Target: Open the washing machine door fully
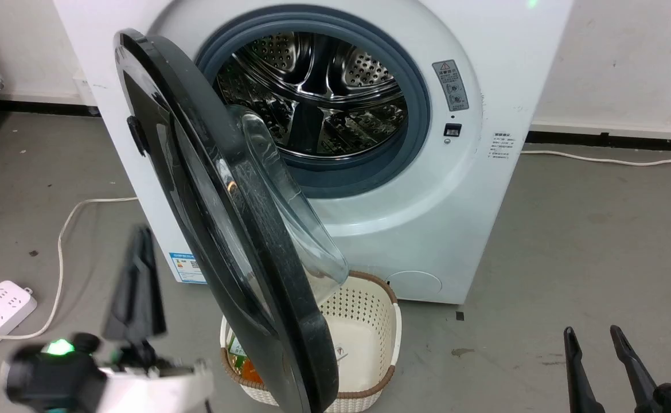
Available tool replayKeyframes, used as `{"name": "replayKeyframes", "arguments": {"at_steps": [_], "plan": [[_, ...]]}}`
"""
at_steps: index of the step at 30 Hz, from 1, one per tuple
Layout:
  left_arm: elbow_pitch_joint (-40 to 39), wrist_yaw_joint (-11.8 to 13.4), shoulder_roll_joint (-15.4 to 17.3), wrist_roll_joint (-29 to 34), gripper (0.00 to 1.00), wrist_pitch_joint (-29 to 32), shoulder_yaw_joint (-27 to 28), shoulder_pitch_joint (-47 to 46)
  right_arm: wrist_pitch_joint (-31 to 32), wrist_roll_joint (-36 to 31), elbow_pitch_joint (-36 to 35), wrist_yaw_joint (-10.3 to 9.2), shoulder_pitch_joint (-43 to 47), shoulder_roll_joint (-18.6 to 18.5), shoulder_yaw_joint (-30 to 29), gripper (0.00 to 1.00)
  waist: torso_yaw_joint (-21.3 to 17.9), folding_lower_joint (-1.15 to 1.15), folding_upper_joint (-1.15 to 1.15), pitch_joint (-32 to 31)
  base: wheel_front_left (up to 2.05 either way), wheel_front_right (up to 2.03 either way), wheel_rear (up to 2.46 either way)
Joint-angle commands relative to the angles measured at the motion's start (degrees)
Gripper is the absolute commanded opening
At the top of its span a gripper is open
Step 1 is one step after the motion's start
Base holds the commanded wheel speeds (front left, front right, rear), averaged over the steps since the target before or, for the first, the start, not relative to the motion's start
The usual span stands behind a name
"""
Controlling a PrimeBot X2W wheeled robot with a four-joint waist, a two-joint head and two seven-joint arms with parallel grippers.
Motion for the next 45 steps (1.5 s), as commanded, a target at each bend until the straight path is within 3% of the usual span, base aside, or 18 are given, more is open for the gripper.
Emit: {"name": "replayKeyframes", "arguments": {"at_steps": [1,5,10,13,24,32,36,42,45], "plan": [[-1.01,0.23,-0.28,-0.35,0.0,-0.3,0.17,-1.04,-0.21,0.28,-0.05,0.05,-0.29,0.26,-0.1,1.0,0.02,0.0,0.0,-0.01,0.0,0.0,0.0],[-9.64,0.57,-0.55,-0.17,0.0,-0.3,-0.39,-4.81,-0.08,0.45,0.01,0.05,-0.32,0.26,-0.05,1.0,0.09,0.0,0.0,-0.09,0.0,0.0,0.0],[-12.74,0.1,-0.62,0.03,0.0,-0.3,-3.46,-6.6,0.11,0.62,0.33,0.05,-0.31,0.26,-0.13,1.0,0.22,0.0,0.0,-0.37,0.0,0.0,0.0],[-12.06,-0.56,-0.52,0.89,0.0,0.33,-5.54,-6.47,0.11,0.71,0.55,0.05,-0.28,0.26,-0.16,1.0,0.32,0.0,0.0,-0.5,0.0,0.0,0.0],[-8.8,-4.15,-0.54,-0.27,0.0,12.6,-17.66,-3.5,-0.12,1.3,1.76,0.05,-0.44,0.27,-0.14,1.0,0.91,0.0,0.0,-0.35,0.0,0.0,0.0],[-2.24,-6.04,0.07,-2.36,0.0,20.98,-26.59,1.07,-0.33,1.61,2.33,0.05,-0.73,0.27,-0.16,1.0,1.36,0.0,0.0,-0.18,0.0,0.0,0.0],[2.22,-5.4,0.36,-2.99,0.0,22.74,-27.14,2.75,-0.41,1.67,2.59,0.05,-0.82,0.27,-0.04,1.0,1.53,0.0,0.0,-0.15,0.0,0.0,0.0],[7.44,-2.42,0.29,-2.22,0.0,20.24,-25.06,2.16,-0.46,1.86,2.82,0.05,-0.71,0.27,0.5,1.0,2.15,0.0,0.0,-0.16,0.0,0.0,0.0],[9.06,-2.24,0.32,-2.21,0.0,19.36,-24.76,1.39,-0.45,1.96,2.81,0.05,-0.51,0.27,0.53,1.0,3.16,0.0,0.0,-0.16,0.0,0.0,0.0]]}}
